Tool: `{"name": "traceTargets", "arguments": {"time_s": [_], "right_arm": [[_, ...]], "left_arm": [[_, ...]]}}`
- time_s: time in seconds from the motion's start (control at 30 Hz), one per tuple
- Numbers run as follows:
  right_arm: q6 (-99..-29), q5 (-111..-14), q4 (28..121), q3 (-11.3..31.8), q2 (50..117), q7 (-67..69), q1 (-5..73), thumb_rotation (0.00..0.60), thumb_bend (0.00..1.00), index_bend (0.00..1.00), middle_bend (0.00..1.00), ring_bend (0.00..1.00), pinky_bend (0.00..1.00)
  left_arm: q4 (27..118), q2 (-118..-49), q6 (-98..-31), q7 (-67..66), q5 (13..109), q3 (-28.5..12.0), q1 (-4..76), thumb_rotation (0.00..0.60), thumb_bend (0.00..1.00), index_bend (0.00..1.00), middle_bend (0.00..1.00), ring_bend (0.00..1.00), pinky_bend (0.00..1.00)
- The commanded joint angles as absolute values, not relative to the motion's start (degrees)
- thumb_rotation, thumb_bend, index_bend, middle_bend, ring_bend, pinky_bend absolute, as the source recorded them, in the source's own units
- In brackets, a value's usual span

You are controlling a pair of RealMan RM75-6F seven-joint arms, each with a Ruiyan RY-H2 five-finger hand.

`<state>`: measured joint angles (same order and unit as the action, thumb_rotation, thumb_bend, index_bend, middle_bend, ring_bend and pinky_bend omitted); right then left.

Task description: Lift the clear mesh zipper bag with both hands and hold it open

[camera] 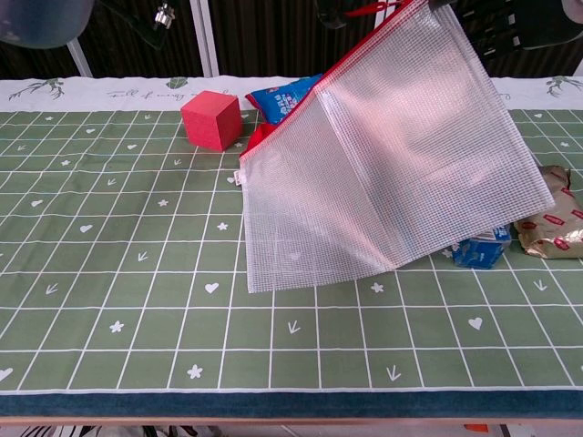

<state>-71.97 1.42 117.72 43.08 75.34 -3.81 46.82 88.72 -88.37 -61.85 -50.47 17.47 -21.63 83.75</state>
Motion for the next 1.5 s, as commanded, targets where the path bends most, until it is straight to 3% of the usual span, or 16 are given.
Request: {"name": "traceTargets", "arguments": {"time_s": [0.03,0.6,1.5], "right_arm": [[-71.9,1.9,117.7,43.5,75.1,-3.4,46.8,0.600,0.58,0.69,0.26,0.00,0.24],[-72.3,4.3,116.3,46.6,73.1,-1.7,47.3,0.600,0.58,0.69,0.26,0.00,0.24],[-70.7,4.9,113.3,46.9,68.6,-1.7,45.0,0.600,0.58,0.69,0.26,0.00,0.24]], "left_arm": [[88.8,-88.3,-61.9,-50.4,17.5,-21.4,83.6,0.600,0.48,0.62,0.20,0.00,0.00],[89.7,-86.7,-61.7,-49.1,18.1,-19.7,80.8,0.600,0.48,0.62,0.20,0.00,0.00],[100.3,-71.1,-61.6,-43.7,23.8,-15.5,70.6,0.600,0.49,0.62,0.20,0.00,0.00]]}}
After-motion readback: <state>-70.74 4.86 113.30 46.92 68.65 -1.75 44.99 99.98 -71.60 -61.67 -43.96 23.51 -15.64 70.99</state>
